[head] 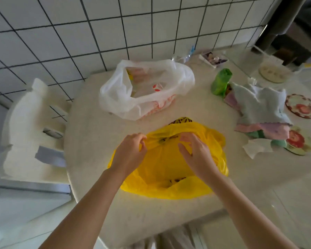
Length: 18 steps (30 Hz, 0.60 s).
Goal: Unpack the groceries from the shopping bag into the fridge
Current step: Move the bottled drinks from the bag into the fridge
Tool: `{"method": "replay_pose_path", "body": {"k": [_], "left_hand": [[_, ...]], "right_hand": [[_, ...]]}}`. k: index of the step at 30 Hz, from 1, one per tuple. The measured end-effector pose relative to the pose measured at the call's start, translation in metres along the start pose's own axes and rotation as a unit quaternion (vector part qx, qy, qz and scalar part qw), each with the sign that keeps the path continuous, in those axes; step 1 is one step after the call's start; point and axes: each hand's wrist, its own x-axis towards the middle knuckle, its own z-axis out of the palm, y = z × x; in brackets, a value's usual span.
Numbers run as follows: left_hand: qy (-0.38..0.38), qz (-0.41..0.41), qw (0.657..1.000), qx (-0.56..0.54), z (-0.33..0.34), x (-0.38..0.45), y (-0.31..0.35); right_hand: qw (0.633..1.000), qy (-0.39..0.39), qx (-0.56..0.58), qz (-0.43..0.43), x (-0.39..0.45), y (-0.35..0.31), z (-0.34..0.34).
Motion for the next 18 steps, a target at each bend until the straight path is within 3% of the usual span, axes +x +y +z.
{"method": "replay_pose_path", "body": {"k": [12,18], "left_hand": [[0.030,-0.057,0.996,0.056,-0.008,0.130,0.006],[0.033,-0.060,0.995,0.065,-0.016,0.205,0.017]], "right_hand": [[0.986,-0.147,-0.017,-0.072,0.190,0.031,0.001],[0.982,-0.157,-0.049,-0.098,0.286,0.042,0.009]]}}
